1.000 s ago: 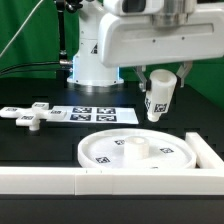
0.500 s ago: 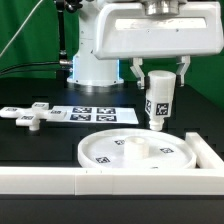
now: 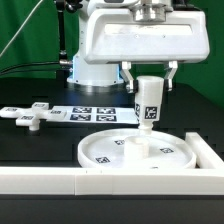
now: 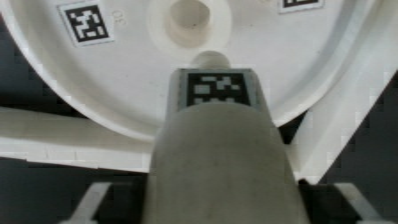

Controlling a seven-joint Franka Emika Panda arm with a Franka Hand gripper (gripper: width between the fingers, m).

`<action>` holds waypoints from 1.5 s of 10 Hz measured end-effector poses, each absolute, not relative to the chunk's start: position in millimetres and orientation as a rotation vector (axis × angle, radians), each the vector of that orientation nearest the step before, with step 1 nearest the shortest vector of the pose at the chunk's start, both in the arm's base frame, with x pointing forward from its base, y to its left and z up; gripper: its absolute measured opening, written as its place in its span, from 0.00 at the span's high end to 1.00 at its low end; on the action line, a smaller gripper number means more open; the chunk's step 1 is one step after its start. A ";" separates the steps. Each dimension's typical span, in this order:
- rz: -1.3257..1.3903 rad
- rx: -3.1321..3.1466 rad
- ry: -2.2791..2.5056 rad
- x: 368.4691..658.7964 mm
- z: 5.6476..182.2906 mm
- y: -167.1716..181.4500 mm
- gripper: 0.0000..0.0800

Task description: Assemble round table

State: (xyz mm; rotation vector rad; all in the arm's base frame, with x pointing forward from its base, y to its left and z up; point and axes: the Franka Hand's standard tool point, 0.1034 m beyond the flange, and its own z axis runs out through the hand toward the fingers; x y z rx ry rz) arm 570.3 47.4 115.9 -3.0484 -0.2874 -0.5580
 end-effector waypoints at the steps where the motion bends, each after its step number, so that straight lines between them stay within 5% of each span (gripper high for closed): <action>1: -0.546 -3.052 -0.294 566.1 112.3 45.4 0.49; 15: -0.504 -3.058 -0.299 558.7 89.0 41.9 0.49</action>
Offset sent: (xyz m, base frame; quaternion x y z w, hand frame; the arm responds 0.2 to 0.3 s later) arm -0.0069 -0.0025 -0.0085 -0.0057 0.0093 -0.0032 0.9999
